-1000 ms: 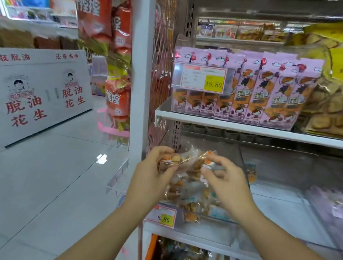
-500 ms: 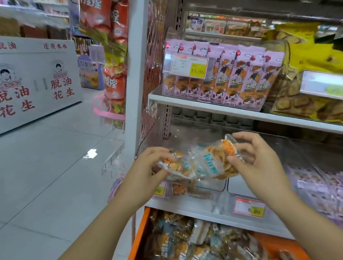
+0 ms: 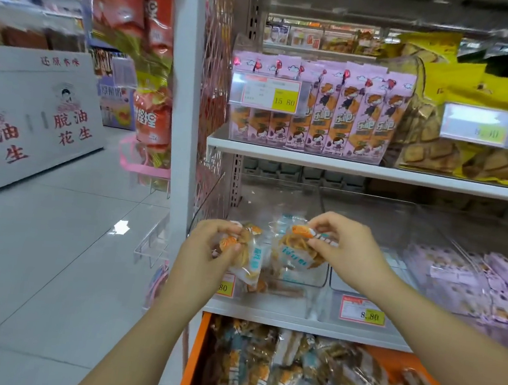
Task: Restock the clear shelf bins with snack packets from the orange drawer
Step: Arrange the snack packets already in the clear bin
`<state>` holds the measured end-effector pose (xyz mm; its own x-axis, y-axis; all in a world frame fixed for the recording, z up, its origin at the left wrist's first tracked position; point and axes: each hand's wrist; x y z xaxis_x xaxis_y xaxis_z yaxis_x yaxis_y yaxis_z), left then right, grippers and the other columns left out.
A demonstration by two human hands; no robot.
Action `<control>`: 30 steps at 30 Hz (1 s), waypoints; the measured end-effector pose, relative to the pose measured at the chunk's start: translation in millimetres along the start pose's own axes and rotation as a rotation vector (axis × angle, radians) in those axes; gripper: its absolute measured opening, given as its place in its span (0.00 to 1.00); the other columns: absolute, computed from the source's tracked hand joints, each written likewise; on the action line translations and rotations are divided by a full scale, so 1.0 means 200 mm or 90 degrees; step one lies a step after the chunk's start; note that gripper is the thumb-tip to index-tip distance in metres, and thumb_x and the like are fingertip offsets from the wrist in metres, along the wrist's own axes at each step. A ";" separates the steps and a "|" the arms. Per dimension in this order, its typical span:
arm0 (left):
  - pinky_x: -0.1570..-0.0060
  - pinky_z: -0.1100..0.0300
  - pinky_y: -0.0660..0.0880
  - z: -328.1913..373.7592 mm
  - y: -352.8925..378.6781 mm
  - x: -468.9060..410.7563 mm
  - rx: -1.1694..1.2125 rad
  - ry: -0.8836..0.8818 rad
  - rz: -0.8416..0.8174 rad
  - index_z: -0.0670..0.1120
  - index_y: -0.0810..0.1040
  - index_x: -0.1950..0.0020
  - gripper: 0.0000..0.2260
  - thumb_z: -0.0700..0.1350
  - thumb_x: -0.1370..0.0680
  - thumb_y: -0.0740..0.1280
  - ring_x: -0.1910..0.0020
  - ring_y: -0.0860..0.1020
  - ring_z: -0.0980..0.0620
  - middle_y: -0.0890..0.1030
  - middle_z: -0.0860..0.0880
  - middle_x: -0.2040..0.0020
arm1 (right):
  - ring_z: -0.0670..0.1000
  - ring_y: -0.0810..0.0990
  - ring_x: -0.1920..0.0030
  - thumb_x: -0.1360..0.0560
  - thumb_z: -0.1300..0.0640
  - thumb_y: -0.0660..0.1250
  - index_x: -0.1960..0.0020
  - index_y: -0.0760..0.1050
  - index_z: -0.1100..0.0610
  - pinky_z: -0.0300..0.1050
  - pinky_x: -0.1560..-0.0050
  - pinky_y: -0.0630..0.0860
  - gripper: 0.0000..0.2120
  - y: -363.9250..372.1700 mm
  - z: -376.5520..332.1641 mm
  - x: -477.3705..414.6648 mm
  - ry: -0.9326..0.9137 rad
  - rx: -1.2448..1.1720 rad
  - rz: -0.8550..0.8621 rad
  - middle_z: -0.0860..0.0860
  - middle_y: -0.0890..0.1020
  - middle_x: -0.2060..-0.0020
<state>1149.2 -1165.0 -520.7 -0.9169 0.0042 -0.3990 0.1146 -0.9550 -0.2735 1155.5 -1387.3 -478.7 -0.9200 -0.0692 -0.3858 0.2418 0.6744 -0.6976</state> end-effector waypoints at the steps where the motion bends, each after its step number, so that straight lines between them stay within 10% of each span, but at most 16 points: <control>1: 0.50 0.63 0.75 -0.01 0.00 -0.01 0.002 -0.007 0.011 0.62 0.75 0.51 0.16 0.38 0.24 0.69 0.47 0.76 0.62 0.73 0.62 0.45 | 0.43 0.78 0.51 0.28 0.64 0.70 0.53 0.75 0.50 0.34 0.45 0.71 0.10 0.02 0.01 -0.01 -0.004 0.014 -0.027 0.43 0.79 0.57; 9: 0.68 0.75 0.72 -0.05 -0.05 -0.05 0.057 -0.128 0.049 0.55 0.70 0.35 0.21 0.37 0.24 0.69 0.48 0.77 0.56 0.71 0.57 0.40 | 0.47 0.75 0.52 0.25 0.61 0.67 0.49 0.75 0.52 0.38 0.55 0.68 0.07 0.15 0.12 -0.07 -0.036 0.270 -0.238 0.47 0.78 0.53; 13: 0.52 0.62 0.77 -0.06 -0.05 -0.06 0.117 -0.170 0.014 0.55 0.69 0.36 0.23 0.36 0.25 0.70 0.42 0.76 0.53 0.73 0.54 0.35 | 0.53 0.71 0.56 0.25 0.60 0.65 0.55 0.67 0.52 0.43 0.61 0.64 0.07 0.21 0.16 -0.11 -0.040 0.392 -0.218 0.50 0.75 0.60; 16: 0.42 0.49 0.75 -0.07 -0.04 -0.07 0.160 -0.220 0.018 0.55 0.70 0.36 0.23 0.35 0.25 0.69 0.38 0.75 0.49 0.73 0.51 0.33 | 0.56 0.72 0.51 0.24 0.57 0.66 0.55 0.65 0.51 0.44 0.57 0.63 0.08 0.23 0.17 -0.12 -0.067 0.465 -0.227 0.50 0.74 0.61; 30: 0.57 0.55 0.81 -0.04 -0.02 -0.07 0.442 -0.345 0.058 0.48 0.72 0.38 0.19 0.29 0.24 0.63 0.52 0.82 0.47 0.81 0.46 0.50 | 0.52 0.75 0.43 0.23 0.56 0.65 0.42 0.76 0.50 0.41 0.37 0.66 0.10 0.16 0.16 -0.09 -0.061 0.376 -0.203 0.46 0.82 0.48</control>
<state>1164.8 -1157.9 -520.5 -0.9907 -0.0538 0.1250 0.1001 -0.9100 0.4023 1189.8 -1387.0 -513.6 -0.9496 -0.2807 -0.1398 0.1168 0.0969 -0.9884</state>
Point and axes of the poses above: each hand's wrist, its own x-axis away from the middle knuckle, its own y-axis out of the palm, z = x × y
